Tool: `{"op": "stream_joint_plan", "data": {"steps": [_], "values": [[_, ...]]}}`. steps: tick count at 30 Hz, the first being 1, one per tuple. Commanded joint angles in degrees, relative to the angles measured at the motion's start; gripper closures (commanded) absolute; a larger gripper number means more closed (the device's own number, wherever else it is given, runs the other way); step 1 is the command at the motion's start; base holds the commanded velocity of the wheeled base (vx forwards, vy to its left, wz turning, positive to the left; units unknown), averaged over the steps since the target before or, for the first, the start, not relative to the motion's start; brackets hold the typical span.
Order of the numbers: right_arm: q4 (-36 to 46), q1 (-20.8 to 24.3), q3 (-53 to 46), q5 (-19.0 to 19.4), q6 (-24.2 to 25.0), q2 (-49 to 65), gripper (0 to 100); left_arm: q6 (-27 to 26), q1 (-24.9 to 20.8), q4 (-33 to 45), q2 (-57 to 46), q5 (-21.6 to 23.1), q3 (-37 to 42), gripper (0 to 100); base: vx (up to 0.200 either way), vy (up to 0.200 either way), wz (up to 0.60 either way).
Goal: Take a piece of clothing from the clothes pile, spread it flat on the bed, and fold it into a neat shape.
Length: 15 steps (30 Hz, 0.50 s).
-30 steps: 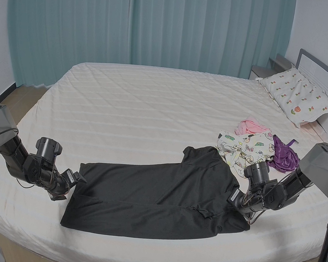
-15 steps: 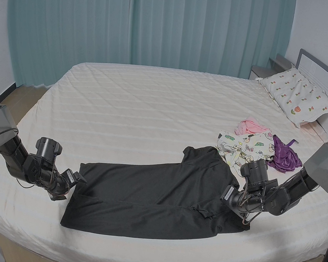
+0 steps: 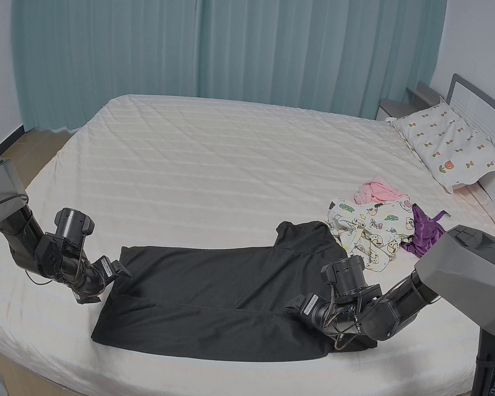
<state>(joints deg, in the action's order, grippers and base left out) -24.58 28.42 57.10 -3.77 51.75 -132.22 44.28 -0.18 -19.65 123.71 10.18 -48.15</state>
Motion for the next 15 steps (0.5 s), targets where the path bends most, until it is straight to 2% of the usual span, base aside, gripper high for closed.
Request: {"op": "stream_joint_plan", "data": {"steps": [1,4,6,7,10,15], "values": [[0.14,0.41,1.35,-0.45,1.25,-2.43,0,0.02,0.01,-0.04,0.3,0.02,-0.01,0,0.0,0.0,0.0],[-0.12,0.94,2.05,-2.47,1.78,-3.4,0,0.02,0.01,-0.04,0.3,0.02,-0.01,0,0.0,0.0,0.0],[-0.12,1.55,3.9,-5.99,2.13,-6.12,0,0.02,0.09,-0.04,0.22,0.02,-0.01,0,0.0,0.0,0.0],[-0.12,1.82,4.25,-7.13,2.22,-6.82,100,0.02,0.09,-0.04,0.22,-0.07,-0.01,0,0.0,0.0,0.0],[-0.21,1.99,4.25,-9.42,2.3,-6.56,100,0.02,0.09,-0.04,0.13,0.02,-0.01,0,0.0,0.0,0.0],[-0.12,1.82,2.75,-11.17,3.09,-4.45,100,0.02,0.01,-0.04,0.13,0.02,-0.1,0,0.0,0.0,0.0]]}}
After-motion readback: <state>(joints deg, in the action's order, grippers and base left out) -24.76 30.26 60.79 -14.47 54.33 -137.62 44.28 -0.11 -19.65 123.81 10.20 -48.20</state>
